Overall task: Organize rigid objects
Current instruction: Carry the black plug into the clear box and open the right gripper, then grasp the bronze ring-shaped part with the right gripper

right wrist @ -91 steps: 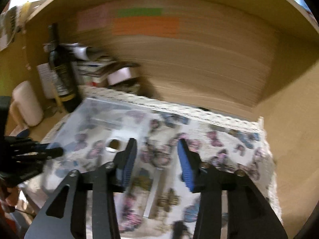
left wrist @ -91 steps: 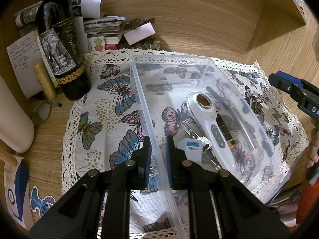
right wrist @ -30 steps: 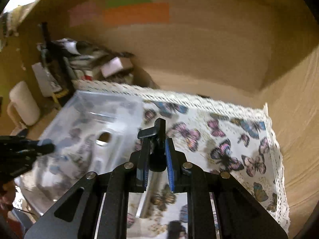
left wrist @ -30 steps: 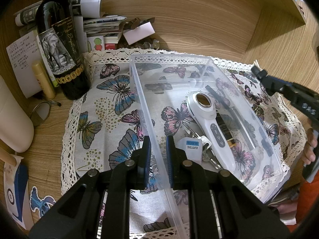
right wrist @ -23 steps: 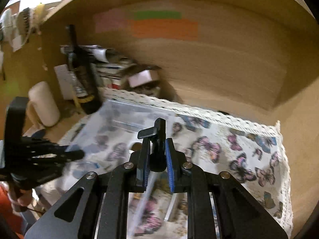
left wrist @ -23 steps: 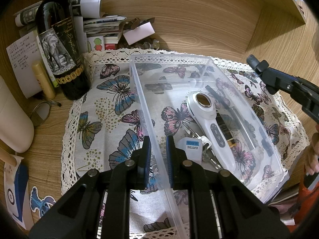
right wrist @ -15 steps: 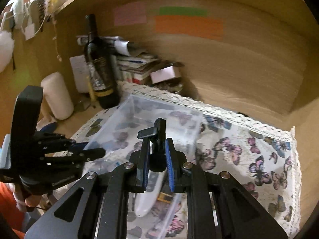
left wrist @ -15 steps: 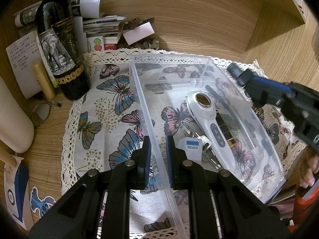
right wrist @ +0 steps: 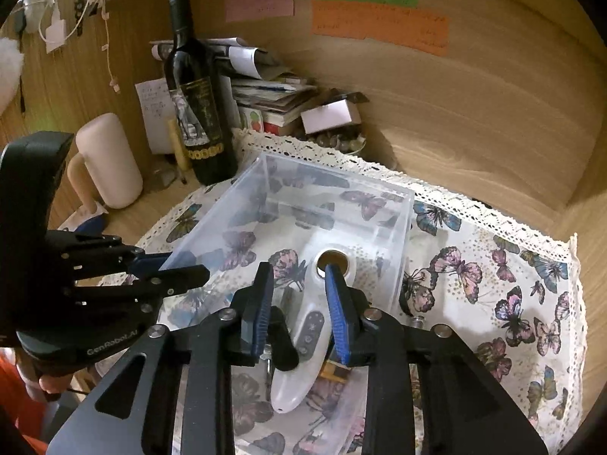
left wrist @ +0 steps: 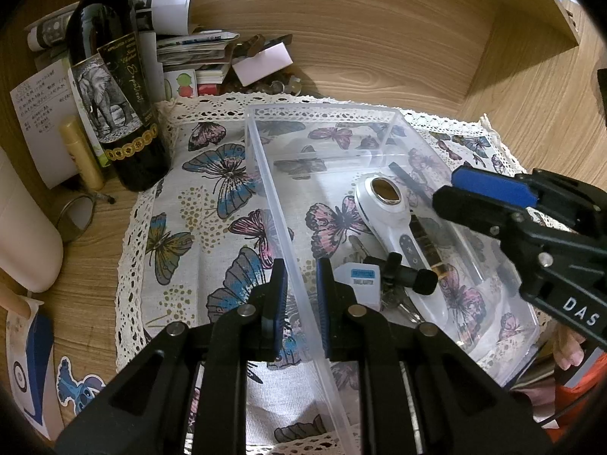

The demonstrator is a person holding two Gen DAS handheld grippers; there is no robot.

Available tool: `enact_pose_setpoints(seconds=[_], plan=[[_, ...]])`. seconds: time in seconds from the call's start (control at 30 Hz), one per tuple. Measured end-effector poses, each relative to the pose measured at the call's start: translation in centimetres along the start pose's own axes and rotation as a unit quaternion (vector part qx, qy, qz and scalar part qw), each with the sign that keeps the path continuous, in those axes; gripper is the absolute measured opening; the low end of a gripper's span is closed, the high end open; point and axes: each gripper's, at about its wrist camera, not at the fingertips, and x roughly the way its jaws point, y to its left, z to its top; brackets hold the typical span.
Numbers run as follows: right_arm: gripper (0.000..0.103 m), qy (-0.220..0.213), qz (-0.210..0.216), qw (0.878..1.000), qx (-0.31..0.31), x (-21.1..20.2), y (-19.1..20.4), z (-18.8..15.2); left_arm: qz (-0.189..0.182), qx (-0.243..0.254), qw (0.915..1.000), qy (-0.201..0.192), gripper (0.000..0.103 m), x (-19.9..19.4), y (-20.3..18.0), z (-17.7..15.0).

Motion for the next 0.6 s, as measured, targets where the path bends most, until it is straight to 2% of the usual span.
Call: enact_pose_setpoints(seconds=[0.3,0.6], plan=[[0.028,-0.017,-0.031,0.999,0.007,-1.7,-1.2,-0.1,0.000,-0.001,1.0000,0.000,0.014,0.0,0.0,-0.1],[0.040,-0.047,-0.111,0.991,0.060,-5.6,-6.1,-1.6,0.001,0.003,1.0000,0.001,0.014,0.0,0.0,0.0]])
